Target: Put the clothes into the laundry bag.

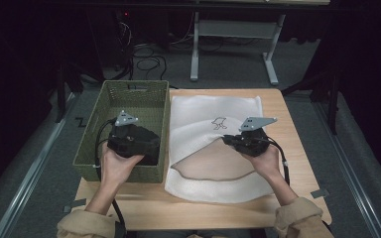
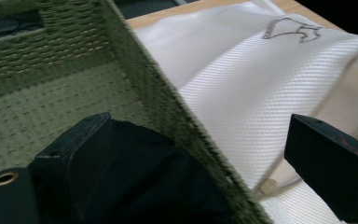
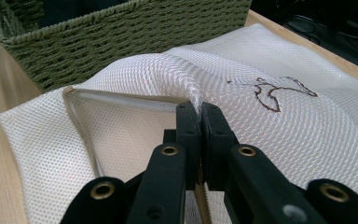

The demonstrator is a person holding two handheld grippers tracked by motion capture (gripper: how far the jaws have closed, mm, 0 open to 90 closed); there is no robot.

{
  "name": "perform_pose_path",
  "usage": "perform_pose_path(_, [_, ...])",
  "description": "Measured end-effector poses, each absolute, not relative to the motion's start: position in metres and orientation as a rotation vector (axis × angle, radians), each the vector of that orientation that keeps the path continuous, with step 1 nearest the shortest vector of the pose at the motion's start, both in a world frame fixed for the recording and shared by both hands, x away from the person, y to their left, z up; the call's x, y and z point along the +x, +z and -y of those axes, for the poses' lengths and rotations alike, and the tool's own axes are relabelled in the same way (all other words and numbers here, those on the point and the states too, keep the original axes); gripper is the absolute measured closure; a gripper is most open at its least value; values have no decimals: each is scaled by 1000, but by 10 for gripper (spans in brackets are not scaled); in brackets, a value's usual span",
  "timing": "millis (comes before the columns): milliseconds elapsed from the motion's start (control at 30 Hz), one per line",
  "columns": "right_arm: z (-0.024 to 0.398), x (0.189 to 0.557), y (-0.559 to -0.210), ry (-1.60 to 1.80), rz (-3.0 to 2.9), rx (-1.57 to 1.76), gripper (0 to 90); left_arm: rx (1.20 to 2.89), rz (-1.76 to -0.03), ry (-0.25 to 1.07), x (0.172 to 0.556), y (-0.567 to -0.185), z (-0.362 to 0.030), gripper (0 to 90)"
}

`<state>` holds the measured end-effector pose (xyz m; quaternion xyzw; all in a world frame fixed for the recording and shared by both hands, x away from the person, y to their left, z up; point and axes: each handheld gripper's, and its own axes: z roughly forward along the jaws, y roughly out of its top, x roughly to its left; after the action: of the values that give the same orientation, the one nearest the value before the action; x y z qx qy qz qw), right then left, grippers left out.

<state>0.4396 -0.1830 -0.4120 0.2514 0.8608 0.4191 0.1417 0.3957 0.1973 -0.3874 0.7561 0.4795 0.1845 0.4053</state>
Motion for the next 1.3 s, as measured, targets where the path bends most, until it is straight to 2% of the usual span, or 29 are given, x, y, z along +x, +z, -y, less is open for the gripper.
perform_pose_path(533, [182, 440, -414, 1204, -2480, 732, 879, 2039, -1346, 397, 431, -416, -200, 32])
perform_pose_path(967, [181, 441, -413, 1181, -2482, 735, 880, 2178, -1478, 350, 458, -443, -202, 30])
perform_pose_path(1300, [179, 441, -412, 1181, -2482, 725, 880, 2194, -1562, 288, 475, -449, -211, 37])
